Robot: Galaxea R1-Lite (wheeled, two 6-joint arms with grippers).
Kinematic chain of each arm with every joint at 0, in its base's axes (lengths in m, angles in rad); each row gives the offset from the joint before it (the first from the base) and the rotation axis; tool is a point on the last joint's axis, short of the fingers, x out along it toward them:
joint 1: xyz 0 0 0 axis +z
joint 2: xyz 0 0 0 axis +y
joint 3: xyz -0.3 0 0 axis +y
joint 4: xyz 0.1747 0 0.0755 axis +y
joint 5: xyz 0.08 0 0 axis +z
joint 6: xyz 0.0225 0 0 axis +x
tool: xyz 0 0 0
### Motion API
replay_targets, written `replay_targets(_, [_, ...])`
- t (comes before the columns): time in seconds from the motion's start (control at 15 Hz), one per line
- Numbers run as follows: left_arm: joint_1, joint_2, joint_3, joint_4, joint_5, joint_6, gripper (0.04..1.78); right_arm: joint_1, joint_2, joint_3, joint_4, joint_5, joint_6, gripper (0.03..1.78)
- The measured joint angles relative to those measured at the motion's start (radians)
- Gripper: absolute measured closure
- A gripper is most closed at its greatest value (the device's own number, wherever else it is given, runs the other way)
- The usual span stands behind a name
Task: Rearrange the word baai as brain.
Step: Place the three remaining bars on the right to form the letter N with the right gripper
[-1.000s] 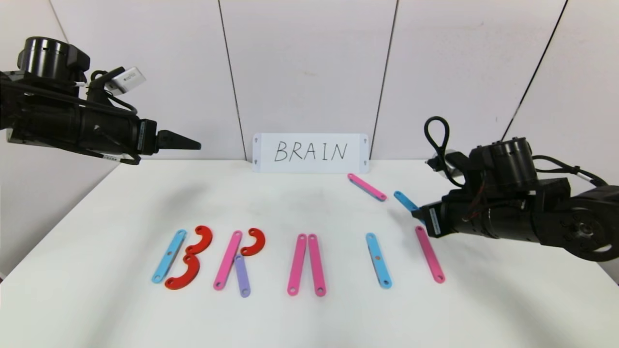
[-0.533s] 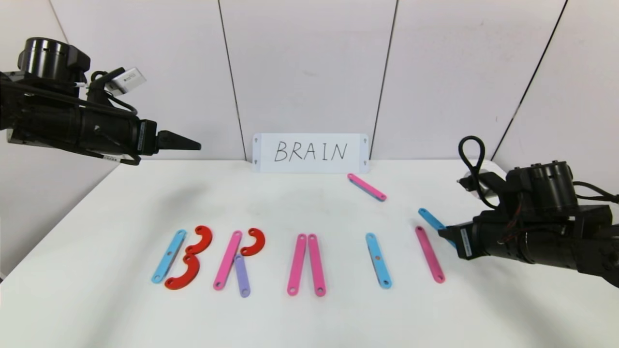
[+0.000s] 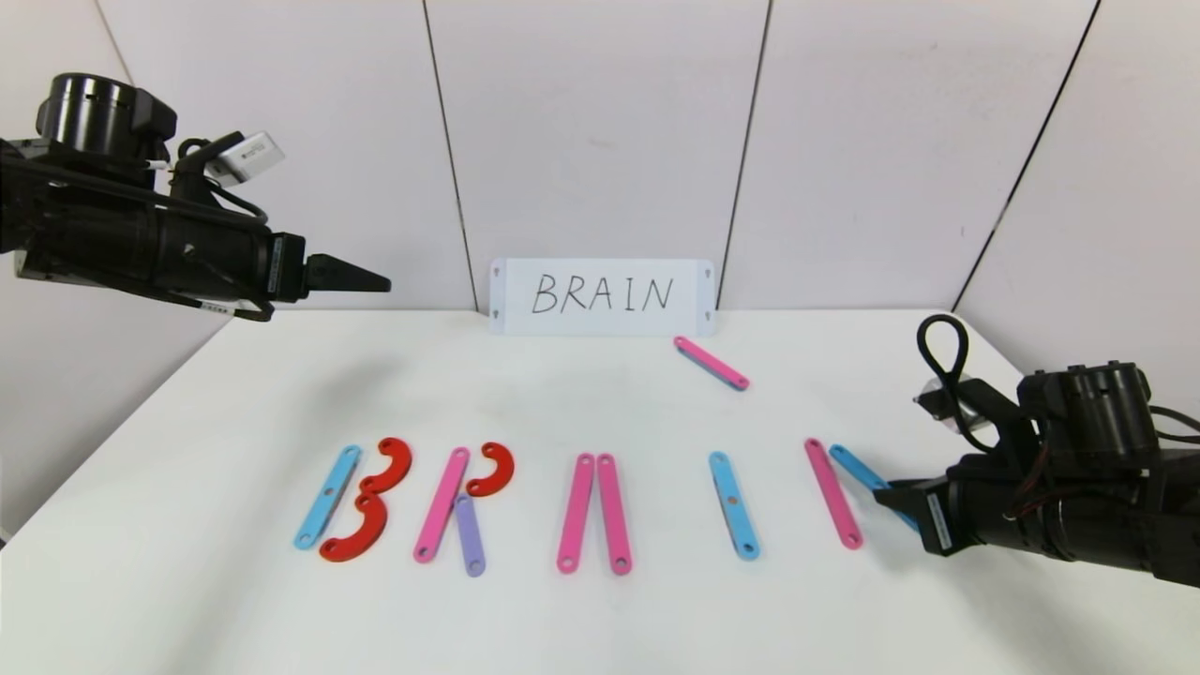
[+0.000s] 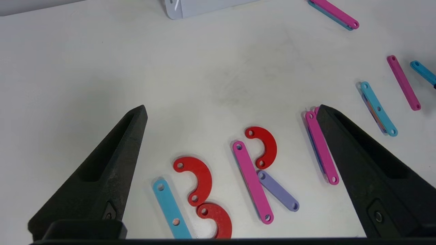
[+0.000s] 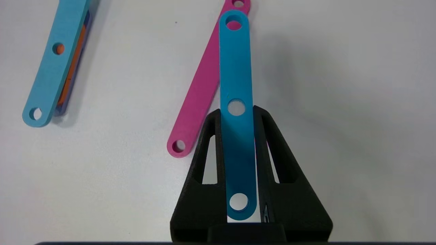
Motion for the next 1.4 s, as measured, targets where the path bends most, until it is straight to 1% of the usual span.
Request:
replay_targets(0.27, [-0.001,0.000,0.000,0.000,0.001,0.000,0.08,-0.020,0.015,0.006,-0.001,0.005,-0.010,1.53])
replay_targets(0.6, [0.000,0.000,0.000,0.000,0.000,0.000,0.08,-0.039,0.065,0.007,-0.077,0.004,-0.010,1.53])
replay_targets(0.73, [-0.001,0.000,0.000,0.000,0.001,0.000,0.08,-0.046,0.086,0.007,-0.091,0.004,-0.010,1.53])
replay_targets(1.0, [-0.001,-0.001,0.000,0.000,0.001,0.000,0.08,-0.049,0.116,0.006,-0.103,0.005,-0.010,1.53])
replay_targets(1.27, [-0.001,-0.002,0.000,0.000,0.001,0.000,0.08,-0.050,0.133,0.004,-0.133,0.004,-0.010,1.53])
replay_targets(1.4, [0.000,-0.002,0.000,0.000,0.001,0.000,0.08,-0.051,0.149,0.005,-0.166,0.004,-0.010,1.53])
